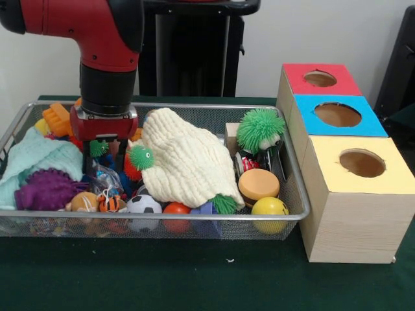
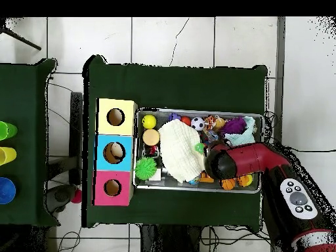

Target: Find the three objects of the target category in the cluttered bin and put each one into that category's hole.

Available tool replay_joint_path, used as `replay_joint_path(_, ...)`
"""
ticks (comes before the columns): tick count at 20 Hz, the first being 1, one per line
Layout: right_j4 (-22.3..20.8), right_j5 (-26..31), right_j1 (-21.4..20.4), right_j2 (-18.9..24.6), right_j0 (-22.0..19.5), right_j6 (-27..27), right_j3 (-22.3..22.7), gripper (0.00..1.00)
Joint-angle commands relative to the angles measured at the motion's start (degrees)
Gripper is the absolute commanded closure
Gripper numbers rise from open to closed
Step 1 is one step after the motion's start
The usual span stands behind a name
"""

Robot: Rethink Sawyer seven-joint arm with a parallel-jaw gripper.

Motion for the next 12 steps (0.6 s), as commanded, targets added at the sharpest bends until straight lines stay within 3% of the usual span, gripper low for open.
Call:
replay_joint_path(1, -2.2, -1.2, 2.6, -0.4, -0.4, -1.2, -2.3, 0.0)
replay_joint_path(5, -0.4, -7.7, 3.5, 1.4, -2.4, 3.2, -1.2, 0.0)
replay_joint_path(12, 0.1, -9.9, 4.4, 1.2, -2.7, 3.1, -1.0, 0.0)
